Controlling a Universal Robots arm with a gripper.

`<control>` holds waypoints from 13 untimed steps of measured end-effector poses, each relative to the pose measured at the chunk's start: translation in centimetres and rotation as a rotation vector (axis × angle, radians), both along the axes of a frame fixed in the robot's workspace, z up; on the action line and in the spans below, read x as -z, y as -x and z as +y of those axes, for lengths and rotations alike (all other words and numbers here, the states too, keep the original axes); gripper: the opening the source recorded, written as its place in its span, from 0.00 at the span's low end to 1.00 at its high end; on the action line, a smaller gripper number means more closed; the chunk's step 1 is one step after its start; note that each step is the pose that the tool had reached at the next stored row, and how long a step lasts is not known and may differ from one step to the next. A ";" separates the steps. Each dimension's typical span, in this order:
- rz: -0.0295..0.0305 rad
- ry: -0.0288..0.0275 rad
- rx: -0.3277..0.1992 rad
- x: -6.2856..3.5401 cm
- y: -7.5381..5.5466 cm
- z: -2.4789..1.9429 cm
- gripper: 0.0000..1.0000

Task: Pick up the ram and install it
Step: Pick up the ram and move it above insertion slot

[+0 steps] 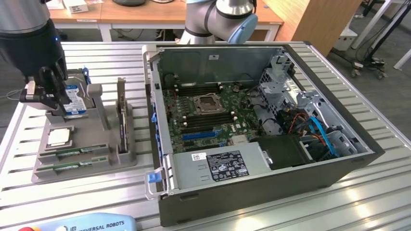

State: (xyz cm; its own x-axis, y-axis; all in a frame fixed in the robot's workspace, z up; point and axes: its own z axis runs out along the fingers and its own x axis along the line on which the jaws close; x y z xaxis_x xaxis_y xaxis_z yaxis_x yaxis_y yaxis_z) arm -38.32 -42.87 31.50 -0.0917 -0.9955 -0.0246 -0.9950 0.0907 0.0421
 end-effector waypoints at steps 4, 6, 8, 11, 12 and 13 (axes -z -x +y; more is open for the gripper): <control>-0.0001 0.0000 0.000 0.36 0.0 0.00 0.36; 0.0000 0.0000 0.000 0.55 0.0 0.00 0.36; 0.0000 0.0000 0.000 0.72 0.0 0.00 0.36; -0.0001 0.0000 0.000 1.00 0.0 0.00 0.36; -0.0001 0.0000 0.000 1.07 0.0 0.00 0.36; 0.0000 0.0001 0.000 1.08 0.0 0.00 0.36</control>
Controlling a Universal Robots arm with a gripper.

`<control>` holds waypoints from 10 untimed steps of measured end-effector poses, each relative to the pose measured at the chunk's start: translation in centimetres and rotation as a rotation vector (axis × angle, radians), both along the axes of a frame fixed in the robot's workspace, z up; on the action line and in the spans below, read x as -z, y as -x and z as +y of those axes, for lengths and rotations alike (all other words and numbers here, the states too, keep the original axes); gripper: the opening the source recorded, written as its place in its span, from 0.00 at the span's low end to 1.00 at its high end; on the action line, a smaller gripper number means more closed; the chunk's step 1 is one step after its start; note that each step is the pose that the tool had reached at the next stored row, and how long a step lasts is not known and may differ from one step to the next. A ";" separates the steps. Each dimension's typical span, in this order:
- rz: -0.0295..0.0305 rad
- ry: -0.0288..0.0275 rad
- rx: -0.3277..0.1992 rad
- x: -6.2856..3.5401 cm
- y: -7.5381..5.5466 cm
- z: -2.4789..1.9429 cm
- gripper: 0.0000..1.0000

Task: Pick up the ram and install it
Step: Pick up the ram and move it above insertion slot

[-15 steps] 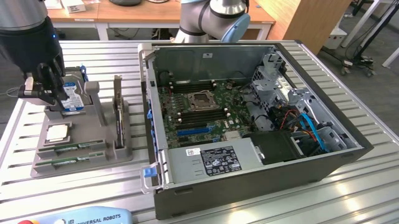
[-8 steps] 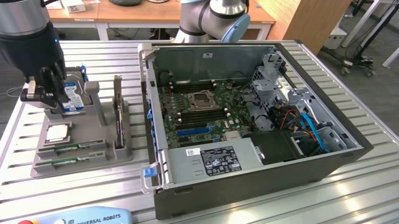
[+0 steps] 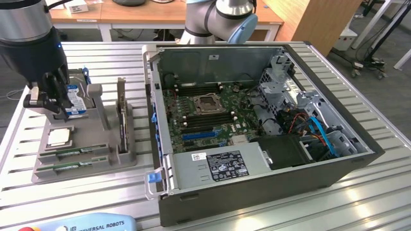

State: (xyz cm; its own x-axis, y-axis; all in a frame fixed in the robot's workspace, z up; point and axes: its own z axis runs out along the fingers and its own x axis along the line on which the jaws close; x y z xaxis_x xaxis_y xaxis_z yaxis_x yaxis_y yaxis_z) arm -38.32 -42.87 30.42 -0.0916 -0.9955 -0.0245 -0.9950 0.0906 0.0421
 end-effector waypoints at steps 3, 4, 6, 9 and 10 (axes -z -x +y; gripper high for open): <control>0.0000 0.0000 0.000 0.00 0.0 0.00 0.36; 0.0000 0.0000 0.000 0.00 0.0 0.00 0.36; 0.0000 0.0000 0.000 0.01 0.0 -0.01 0.36; 0.0000 0.0000 -0.001 0.00 0.0 -0.25 0.36; -0.0001 -0.0001 -0.001 0.01 0.0 -0.36 0.36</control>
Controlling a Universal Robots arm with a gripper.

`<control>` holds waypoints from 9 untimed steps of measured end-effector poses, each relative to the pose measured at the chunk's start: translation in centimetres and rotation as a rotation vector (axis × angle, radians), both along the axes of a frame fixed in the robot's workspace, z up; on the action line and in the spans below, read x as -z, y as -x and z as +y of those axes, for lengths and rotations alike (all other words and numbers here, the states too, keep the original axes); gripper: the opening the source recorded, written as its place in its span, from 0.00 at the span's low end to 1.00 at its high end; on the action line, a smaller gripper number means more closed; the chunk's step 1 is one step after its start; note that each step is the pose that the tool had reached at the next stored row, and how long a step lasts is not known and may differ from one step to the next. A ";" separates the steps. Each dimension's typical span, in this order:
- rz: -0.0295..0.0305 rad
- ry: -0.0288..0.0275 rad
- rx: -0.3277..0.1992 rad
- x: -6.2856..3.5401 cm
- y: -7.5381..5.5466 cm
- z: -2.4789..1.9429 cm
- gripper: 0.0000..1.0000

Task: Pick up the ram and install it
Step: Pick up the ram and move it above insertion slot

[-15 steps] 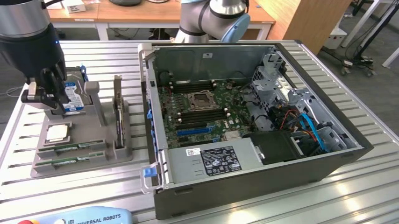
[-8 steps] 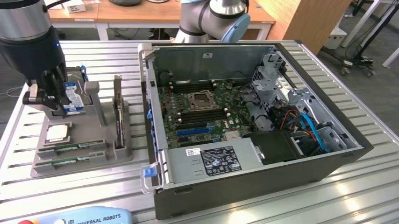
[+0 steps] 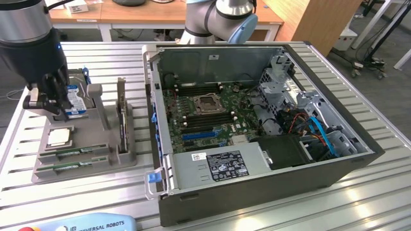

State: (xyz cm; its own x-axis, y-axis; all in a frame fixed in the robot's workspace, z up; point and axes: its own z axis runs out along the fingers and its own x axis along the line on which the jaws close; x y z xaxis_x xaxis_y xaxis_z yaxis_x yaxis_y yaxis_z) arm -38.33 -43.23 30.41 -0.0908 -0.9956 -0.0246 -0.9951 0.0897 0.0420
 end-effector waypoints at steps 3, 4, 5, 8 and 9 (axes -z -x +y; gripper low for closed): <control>0.0000 0.0000 -0.001 0.00 0.0 -0.38 0.36; 0.0001 0.0001 -0.002 -0.01 0.0 -0.51 0.36; 0.0000 -0.0001 -0.002 0.00 0.0 -0.63 0.36; -0.0001 0.0000 -0.003 0.00 0.0 -1.02 0.36; 0.0000 0.0000 -0.004 0.00 0.0 -1.17 0.36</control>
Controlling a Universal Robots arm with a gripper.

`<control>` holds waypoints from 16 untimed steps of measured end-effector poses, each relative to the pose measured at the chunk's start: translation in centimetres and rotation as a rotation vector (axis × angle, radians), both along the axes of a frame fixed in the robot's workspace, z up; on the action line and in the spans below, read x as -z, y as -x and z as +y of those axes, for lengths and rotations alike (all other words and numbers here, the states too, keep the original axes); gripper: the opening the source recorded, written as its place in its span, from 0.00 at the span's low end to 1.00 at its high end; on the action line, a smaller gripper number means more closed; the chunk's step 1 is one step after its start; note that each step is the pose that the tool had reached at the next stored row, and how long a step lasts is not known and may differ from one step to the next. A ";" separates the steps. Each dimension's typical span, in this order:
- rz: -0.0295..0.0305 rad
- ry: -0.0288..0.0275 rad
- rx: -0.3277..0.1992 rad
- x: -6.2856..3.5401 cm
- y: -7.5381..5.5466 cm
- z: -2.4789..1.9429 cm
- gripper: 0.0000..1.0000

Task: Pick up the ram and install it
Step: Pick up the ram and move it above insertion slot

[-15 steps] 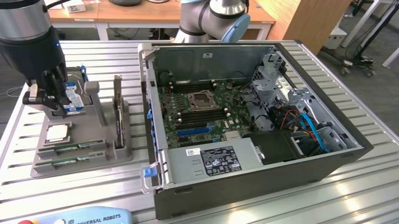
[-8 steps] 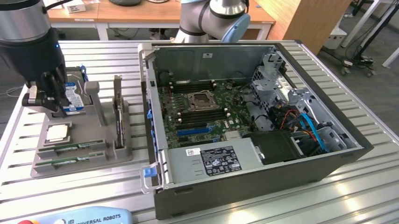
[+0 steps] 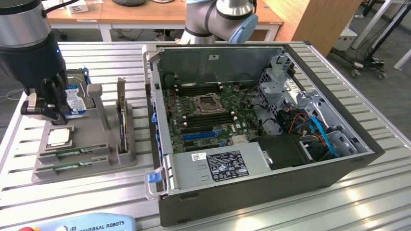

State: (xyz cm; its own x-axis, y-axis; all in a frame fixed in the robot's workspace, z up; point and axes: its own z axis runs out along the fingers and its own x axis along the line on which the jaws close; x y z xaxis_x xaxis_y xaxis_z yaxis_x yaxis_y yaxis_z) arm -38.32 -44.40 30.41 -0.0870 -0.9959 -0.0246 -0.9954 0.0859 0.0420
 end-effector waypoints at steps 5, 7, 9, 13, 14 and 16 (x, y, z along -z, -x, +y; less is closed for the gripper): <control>0.0000 0.0000 -0.002 0.00 0.0 -0.71 0.36; 0.0001 0.0001 -0.004 -0.01 0.0 -0.97 0.36; 0.0000 0.0000 -0.007 0.00 0.0 -1.14 0.36; 0.0000 0.0000 -0.024 0.00 0.0 -1.35 0.36; 0.0000 0.0000 -0.029 0.00 0.0 -1.37 0.36; 0.0000 0.0000 -0.033 0.00 0.0 -1.38 0.36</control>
